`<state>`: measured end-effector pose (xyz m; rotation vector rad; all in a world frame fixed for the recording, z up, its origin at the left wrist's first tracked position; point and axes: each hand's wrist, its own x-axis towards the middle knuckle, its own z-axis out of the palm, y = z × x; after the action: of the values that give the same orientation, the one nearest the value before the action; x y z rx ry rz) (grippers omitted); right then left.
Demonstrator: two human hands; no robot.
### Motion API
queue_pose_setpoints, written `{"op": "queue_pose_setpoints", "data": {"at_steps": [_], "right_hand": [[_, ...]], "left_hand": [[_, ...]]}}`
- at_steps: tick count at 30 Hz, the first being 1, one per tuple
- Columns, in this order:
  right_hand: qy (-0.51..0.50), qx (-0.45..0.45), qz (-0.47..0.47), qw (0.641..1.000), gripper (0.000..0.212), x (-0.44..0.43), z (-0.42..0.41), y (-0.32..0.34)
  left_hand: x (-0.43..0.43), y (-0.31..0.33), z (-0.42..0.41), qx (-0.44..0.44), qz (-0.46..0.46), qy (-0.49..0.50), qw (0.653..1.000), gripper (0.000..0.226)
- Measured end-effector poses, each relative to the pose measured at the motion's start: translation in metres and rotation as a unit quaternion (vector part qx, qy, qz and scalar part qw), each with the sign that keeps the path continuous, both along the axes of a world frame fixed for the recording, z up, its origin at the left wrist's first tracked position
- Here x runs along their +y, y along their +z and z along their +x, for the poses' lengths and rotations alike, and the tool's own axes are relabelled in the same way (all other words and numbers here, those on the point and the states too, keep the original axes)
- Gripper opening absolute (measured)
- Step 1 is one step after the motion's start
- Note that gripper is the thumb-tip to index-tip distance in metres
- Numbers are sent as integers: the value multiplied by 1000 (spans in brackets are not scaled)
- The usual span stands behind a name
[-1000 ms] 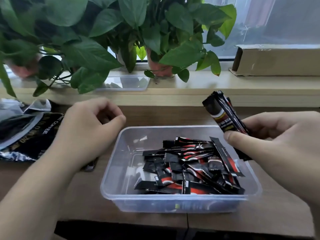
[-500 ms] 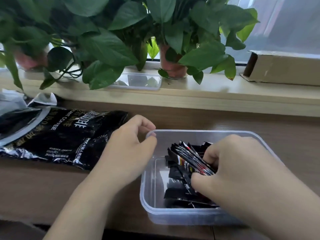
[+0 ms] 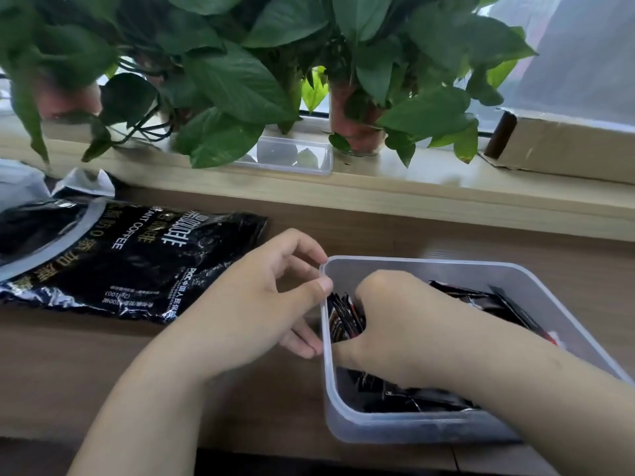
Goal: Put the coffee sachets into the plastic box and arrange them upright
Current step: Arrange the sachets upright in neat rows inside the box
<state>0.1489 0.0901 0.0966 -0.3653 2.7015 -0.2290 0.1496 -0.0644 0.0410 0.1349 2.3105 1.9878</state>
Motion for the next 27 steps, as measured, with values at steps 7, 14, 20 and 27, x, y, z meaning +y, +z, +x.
{"op": "queue_pose_setpoints", "data": {"at_steps": [7,14,20,27], "right_hand": [[93,-27,-35,995,48,23,-7,-7],[41,37,-79,995,80,24,-5,-21],[40,18,-136,990,59,30,-2,-18],[57,-50,-210,975,20,53,-19,-18]], "left_hand": [[-3,-1,0,6,-11,-8,1000,11],[-1,3,3,32,-81,-11,996,14],[0,7,7,83,-198,-10,977,18],[21,23,12,6,-410,-92,907,24]]}}
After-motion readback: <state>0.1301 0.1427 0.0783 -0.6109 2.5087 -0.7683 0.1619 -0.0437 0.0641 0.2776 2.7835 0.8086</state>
